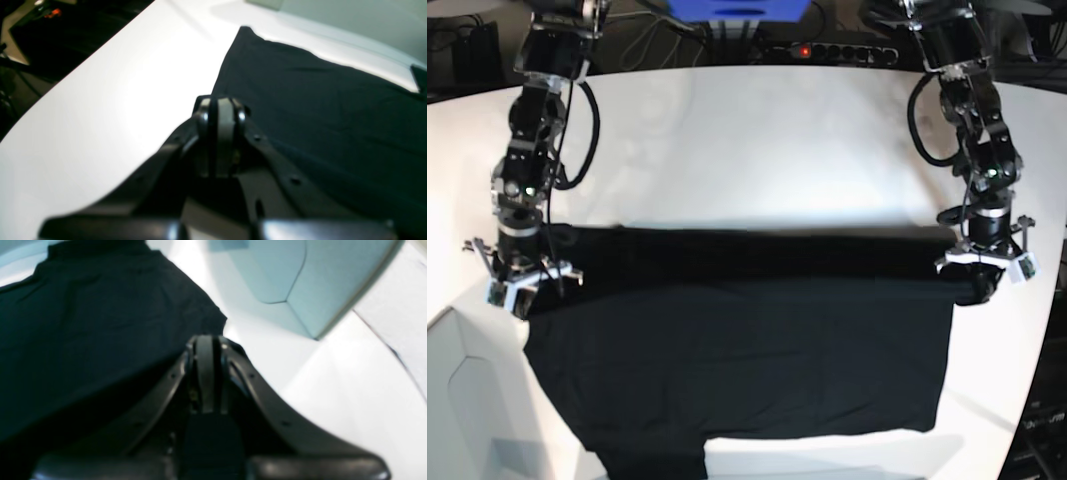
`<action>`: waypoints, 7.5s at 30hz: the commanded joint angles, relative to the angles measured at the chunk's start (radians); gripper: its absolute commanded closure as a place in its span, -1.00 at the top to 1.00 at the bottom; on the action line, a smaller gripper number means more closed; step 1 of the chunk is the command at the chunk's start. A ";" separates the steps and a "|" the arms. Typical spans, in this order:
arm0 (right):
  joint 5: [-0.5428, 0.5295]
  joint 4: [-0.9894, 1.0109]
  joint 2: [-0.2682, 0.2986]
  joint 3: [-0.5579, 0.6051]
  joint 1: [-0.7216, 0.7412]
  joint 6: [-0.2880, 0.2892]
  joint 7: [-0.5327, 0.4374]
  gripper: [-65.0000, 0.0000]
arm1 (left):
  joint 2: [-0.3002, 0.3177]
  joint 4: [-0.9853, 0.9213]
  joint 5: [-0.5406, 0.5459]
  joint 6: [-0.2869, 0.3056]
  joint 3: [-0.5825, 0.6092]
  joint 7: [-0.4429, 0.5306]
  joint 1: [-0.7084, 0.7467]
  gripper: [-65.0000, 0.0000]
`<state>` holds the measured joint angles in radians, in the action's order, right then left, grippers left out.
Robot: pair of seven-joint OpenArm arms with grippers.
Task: Fold the T-shirt properly
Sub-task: 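Lift the shirt edge with both grippers and pull it toward the hem, then drag the held edge back toward the robot with both grippers, then release the edge and move both grippers to the shirt's side corners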
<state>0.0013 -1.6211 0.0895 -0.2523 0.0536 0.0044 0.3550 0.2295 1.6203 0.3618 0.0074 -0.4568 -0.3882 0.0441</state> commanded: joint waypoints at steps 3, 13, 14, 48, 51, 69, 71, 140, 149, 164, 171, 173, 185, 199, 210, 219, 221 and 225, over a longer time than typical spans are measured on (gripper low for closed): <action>0.006 0.068 0.011 -0.002 0.099 0.003 -0.029 -1.00 | 0.014 -0.044 -0.002 -0.004 -0.004 0.027 -0.056 -1.00; 0.006 0.379 0.029 0.005 0.331 0.003 -0.035 -1.00 | 0.014 -0.202 -0.002 -0.002 -0.003 0.028 -0.163 -1.00; 0.006 0.404 0.029 0.005 0.348 0.003 -0.035 -1.00 | 0.014 -0.211 -0.002 -0.002 -0.003 0.028 -0.171 -1.00; 0.004 0.471 0.074 0.147 0.400 0.001 0.106 -0.42 | 0.051 -0.260 0.000 -0.013 0.079 0.030 -0.186 0.05; 0.004 0.430 0.074 0.147 0.374 0.001 0.098 -0.42 | 0.041 -0.274 0.003 -0.007 0.033 0.034 -0.134 0.05; 0.004 0.186 0.079 0.143 0.081 0.001 -0.121 0.06 | 0.040 -0.452 0.009 -0.004 0.023 0.108 -0.118 0.05; 0.004 0.181 0.085 0.121 0.064 0.001 -0.121 0.06 | 0.040 -0.469 0.009 -0.002 0.033 0.108 -0.132 0.05; 0.003 0.018 0.184 -0.267 -0.160 0.443 -0.109 -1.00 | -0.031 0.067 0.009 -0.011 -0.084 0.079 0.188 -1.00; 0.004 0.022 0.217 -0.161 0.084 0.449 0.069 -1.00 | -0.034 0.067 0.009 -0.007 -0.132 -0.117 -0.005 -1.00; 0.001 0.011 0.206 -0.161 -0.004 0.449 0.169 -1.00 | -0.035 0.062 0.009 -0.004 -0.170 -0.177 0.053 -1.00; 0.001 -0.078 0.151 -0.259 -0.131 0.449 0.169 -1.00 | -0.051 0.067 0.009 -0.004 -0.184 -0.177 0.139 -1.00; 0.001 -0.110 0.128 -0.273 -0.186 0.449 0.169 -1.00 | -0.066 0.067 0.009 -0.004 -0.185 -0.177 0.161 -1.00; 0.001 -0.141 0.082 -0.290 -0.401 0.449 0.169 -1.00 | -0.106 0.073 0.009 -0.002 -0.195 -0.177 0.308 -1.00; 0.001 -0.141 0.052 -0.411 -0.524 0.449 0.169 -1.00 | -0.146 0.176 0.009 -0.002 -0.196 -0.177 0.497 -1.00; 0.001 -0.137 0.056 -0.416 -0.545 0.449 0.169 -1.00 | -0.189 0.232 0.009 -0.002 -0.196 -0.177 0.623 -1.00; 0.001 -0.141 0.052 -0.417 -0.561 0.543 0.175 -0.76 | -0.164 0.229 0.007 -0.001 -0.196 -0.185 0.653 -1.00; 0.001 -0.143 0.052 -0.417 -0.562 0.544 0.172 -0.51 | -0.150 0.228 0.009 -0.001 -0.195 -0.186 0.658 -1.00; 0.001 -0.149 0.051 -0.419 -0.562 0.547 0.171 -0.05 | -0.150 0.231 0.009 -0.001 -0.198 -0.186 0.663 -1.00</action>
<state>0.0082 -1.7462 0.1291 -0.6609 -0.5030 0.5354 0.5426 0.0711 1.8343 0.3717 0.0105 -0.6456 -0.5945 0.6926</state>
